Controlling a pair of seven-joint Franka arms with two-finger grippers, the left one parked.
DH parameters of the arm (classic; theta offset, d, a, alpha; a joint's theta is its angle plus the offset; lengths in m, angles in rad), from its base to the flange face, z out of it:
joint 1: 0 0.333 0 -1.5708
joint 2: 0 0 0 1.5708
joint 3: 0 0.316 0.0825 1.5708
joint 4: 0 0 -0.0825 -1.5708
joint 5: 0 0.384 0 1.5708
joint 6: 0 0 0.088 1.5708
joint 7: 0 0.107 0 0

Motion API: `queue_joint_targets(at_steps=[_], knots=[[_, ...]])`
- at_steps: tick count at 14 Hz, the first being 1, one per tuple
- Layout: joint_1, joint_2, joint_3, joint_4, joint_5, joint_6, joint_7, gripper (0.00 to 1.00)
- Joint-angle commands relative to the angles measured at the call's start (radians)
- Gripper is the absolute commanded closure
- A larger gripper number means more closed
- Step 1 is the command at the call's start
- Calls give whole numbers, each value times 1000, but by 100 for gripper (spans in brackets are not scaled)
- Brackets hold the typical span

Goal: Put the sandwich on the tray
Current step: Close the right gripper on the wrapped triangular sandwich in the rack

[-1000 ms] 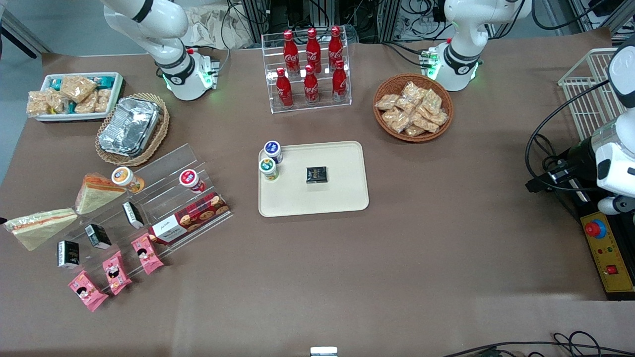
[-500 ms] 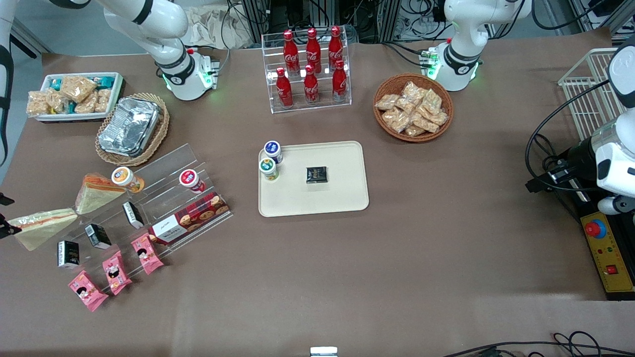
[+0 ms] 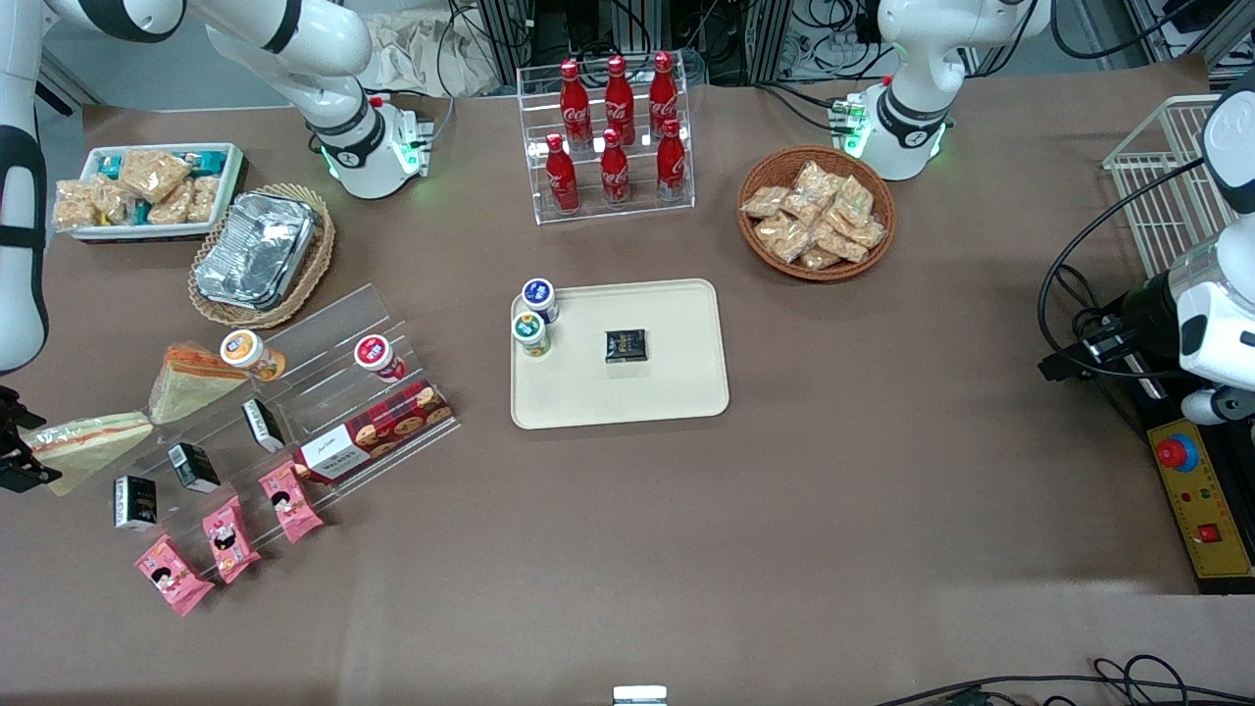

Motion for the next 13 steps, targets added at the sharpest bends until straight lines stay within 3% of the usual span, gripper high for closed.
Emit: queue_joint_targets(at_steps=[1,2,5,6,7,10,13], knots=[[-12,-13,7,-86,27,104,-36,4],[-12,-13,9,-94,34,115,-34,8],[-20,-18,7,-94,81,111,-37,60],[-23,-19,9,-93,81,106,-42,89],[-21,-19,9,-93,82,102,-42,100],[-20,-26,13,-77,84,85,-47,100],[-15,-29,12,21,85,-47,-36,100]])
